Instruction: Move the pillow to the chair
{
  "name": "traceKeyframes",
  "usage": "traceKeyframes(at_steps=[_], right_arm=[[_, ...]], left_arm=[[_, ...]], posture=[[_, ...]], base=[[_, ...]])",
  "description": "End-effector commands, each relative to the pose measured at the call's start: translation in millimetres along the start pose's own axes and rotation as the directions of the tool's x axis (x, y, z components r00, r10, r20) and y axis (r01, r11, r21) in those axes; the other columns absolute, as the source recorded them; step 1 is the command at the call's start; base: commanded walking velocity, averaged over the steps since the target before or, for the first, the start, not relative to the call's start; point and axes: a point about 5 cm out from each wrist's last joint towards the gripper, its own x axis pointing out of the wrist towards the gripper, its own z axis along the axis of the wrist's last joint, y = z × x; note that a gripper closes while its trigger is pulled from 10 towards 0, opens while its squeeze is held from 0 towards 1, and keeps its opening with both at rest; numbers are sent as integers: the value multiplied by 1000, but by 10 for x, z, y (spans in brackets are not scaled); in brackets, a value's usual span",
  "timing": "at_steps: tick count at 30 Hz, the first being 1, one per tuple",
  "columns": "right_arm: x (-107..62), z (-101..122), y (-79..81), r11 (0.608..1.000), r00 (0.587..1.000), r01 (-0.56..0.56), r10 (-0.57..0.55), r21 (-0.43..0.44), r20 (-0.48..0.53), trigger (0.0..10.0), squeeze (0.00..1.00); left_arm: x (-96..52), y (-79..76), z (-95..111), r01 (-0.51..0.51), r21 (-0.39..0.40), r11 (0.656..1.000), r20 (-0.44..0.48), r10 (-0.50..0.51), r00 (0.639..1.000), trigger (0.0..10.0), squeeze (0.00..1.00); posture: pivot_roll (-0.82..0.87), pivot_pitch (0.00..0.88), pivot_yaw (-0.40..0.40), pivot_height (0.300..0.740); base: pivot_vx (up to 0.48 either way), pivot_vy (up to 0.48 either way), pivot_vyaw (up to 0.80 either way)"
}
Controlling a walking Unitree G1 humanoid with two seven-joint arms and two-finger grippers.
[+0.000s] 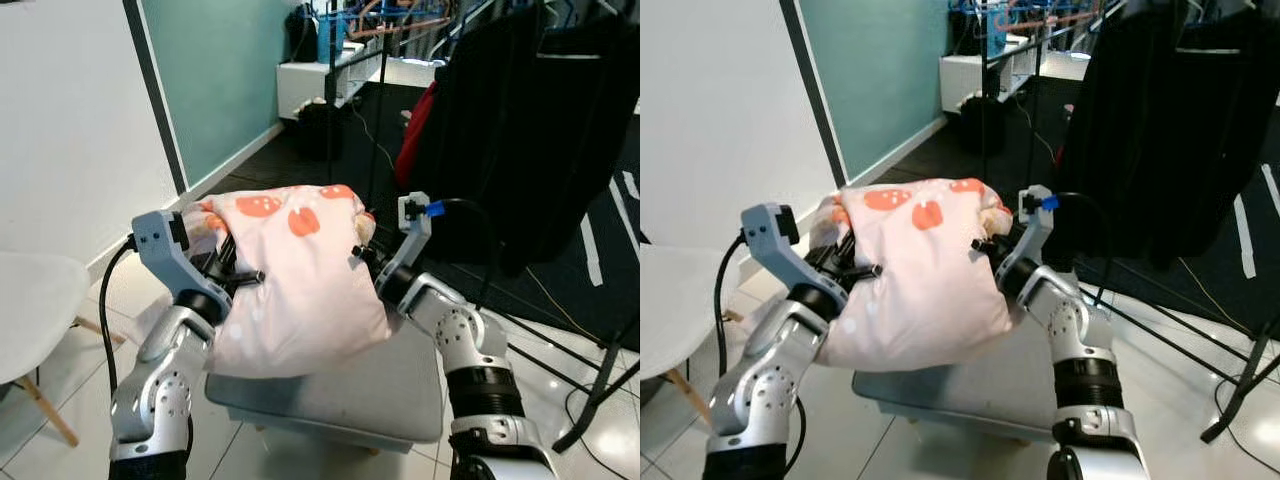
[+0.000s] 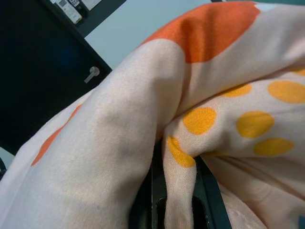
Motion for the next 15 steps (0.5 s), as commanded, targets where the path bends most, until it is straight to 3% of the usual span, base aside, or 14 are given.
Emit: traceKeyframes(at_steps=[1, 5, 6, 10, 15], right_arm=[[122, -27, 230, 993, 993, -115, 115, -2, -9, 0, 0], [113, -101, 210, 995, 995, -87, 86, -40, -44, 0, 0], [110, -164, 183, 995, 996, -56, 50, -79, -78, 10000, 0], [111, -193, 169, 995, 995, -40, 31, -91, -95, 10000, 0], [97, -176, 129, 996, 996, 6, -14, -87, -88, 10000, 0]], left_arm=[[38, -261, -85, 98, -21, 995, -25, -99, 995, 10000, 0], [20, -240, -113, 75, 1, 997, -32, -75, 997, 10000, 0], [21, -240, -143, 74, 34, 997, -47, -72, 996, 10000, 0], [29, -253, -159, 83, 58, 995, -54, -80, 995, 10000, 0], [65, -276, -161, 81, 66, 995, -53, -78, 996, 10000, 0]], posture=[[-194, 0, 3, 740], [-194, 0, 3, 740], [-196, 0, 2, 740], [-196, 0, 2, 740], [-206, 0, 11, 740]], base=[[0, 0, 0], [0, 0, 0], [0, 0, 0], [0, 0, 0], [0, 0, -616]])
